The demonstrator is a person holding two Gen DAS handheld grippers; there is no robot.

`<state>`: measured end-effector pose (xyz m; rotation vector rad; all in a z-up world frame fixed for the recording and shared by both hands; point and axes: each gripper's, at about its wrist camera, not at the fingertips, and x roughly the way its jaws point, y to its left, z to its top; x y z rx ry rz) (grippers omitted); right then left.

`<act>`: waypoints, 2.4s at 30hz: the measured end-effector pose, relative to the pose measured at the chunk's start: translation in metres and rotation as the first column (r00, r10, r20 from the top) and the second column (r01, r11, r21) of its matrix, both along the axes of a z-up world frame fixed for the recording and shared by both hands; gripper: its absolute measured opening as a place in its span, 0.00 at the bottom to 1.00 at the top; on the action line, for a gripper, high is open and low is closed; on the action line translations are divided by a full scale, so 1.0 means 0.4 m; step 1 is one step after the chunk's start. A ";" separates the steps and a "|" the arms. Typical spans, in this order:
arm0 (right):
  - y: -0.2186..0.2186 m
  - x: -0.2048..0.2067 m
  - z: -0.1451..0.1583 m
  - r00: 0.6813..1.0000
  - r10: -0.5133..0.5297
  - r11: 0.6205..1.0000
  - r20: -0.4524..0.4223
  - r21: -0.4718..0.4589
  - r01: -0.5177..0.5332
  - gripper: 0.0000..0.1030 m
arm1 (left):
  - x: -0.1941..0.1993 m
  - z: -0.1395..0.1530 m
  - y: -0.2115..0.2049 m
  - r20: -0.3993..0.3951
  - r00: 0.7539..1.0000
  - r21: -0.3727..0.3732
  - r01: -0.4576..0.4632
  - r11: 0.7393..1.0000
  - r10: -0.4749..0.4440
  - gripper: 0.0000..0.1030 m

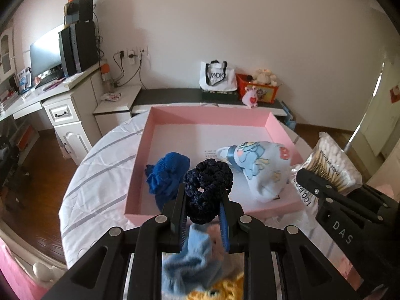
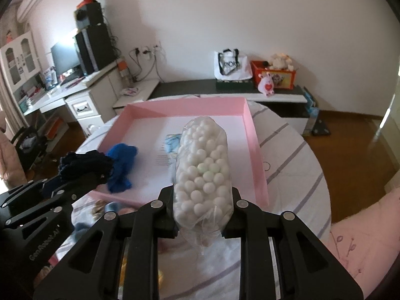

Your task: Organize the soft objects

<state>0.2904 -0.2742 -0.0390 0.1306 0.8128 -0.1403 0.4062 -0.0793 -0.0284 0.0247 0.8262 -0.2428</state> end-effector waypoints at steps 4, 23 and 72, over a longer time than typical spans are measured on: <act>-0.018 0.040 -0.034 0.999 -0.019 1.000 -0.027 -0.018 0.019 0.22 | 0.068 -0.040 -0.019 -0.031 1.000 0.005 0.003 1.000 -0.003 0.19; -0.007 0.107 -0.084 0.997 0.051 0.999 -0.052 0.015 -0.050 0.41 | 0.184 -0.099 -0.046 -0.038 0.999 0.017 0.003 1.000 -0.002 0.58; -0.050 -0.089 -0.029 0.998 -0.048 0.998 -0.032 0.040 0.049 0.94 | 0.007 -0.061 0.053 -0.037 0.995 0.039 -0.086 0.996 0.088 0.83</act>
